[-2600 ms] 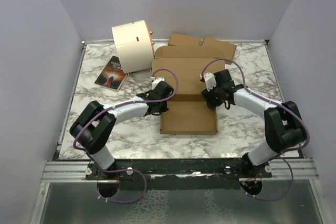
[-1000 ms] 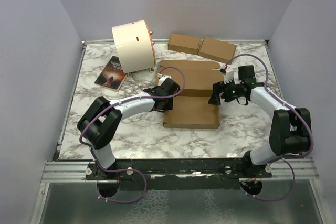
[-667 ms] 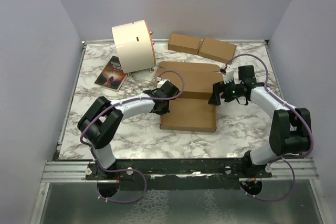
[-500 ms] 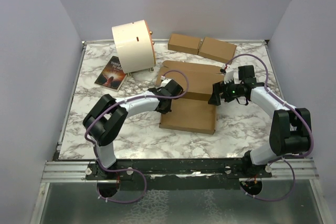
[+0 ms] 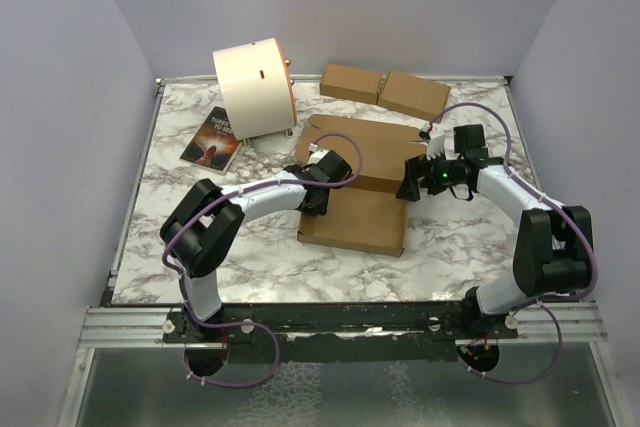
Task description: Fold the paper box
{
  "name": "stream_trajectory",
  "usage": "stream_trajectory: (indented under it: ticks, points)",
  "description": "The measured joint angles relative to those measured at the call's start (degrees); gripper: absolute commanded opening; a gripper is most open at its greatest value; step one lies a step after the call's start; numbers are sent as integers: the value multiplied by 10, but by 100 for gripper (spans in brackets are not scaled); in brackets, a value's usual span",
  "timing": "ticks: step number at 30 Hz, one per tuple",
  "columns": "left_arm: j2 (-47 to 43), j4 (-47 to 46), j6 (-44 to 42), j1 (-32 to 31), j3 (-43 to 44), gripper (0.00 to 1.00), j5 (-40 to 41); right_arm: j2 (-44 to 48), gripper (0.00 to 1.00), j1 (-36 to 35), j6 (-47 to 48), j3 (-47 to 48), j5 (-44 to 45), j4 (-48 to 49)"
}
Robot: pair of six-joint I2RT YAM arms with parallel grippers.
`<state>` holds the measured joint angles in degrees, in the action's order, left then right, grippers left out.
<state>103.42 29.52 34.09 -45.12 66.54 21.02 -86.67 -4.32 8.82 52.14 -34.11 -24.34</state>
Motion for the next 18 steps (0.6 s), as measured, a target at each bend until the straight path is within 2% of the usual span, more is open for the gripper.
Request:
stream_trajectory:
  ticks: [3,14,15,18]
  points:
    - [-2,3,-2,0,9,45,0,0,100,0,0,0,-1,0]
    - [-28,12,-3,0,11,43,0,0,100,0,0,0,-3,0]
    - [-28,15,-3,0,11,42,0,0,100,0,0,0,-3,0]
    - [-29,23,-4,0,10,24,-2,0,100,0,0,0,-3,0]
